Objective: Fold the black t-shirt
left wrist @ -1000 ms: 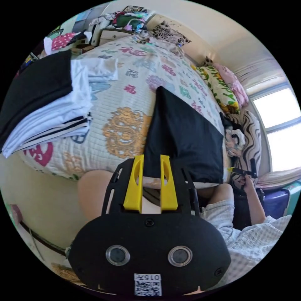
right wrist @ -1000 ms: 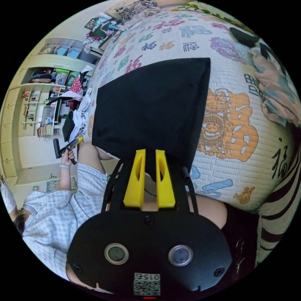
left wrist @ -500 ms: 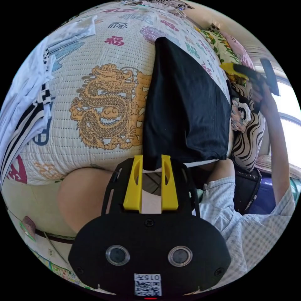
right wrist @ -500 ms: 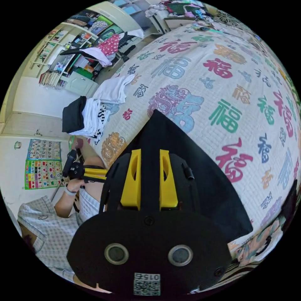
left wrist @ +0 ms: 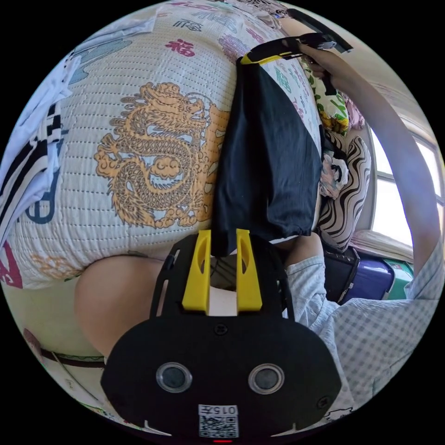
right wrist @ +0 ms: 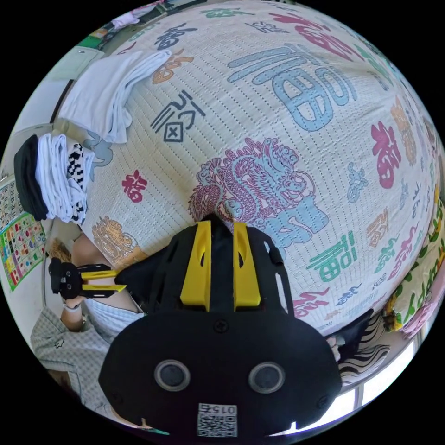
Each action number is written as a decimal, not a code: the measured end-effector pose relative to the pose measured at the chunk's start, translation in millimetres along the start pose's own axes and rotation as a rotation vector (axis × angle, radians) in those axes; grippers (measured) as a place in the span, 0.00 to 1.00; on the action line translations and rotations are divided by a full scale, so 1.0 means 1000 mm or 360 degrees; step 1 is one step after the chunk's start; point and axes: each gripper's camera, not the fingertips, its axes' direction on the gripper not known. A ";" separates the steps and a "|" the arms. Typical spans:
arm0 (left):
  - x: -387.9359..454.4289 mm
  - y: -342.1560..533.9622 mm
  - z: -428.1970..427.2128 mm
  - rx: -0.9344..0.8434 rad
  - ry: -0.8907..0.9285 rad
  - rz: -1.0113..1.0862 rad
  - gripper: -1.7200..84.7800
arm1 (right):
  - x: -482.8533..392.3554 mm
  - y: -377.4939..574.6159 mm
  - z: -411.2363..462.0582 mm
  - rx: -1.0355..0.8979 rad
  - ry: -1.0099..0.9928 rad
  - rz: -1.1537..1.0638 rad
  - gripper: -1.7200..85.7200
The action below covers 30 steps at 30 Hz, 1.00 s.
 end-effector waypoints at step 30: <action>0.194 0.154 -0.001 0.0667 -0.0162 0.0877 0.01 | 0.078 0.242 -0.144 0.0781 -0.0562 -0.0203 0.02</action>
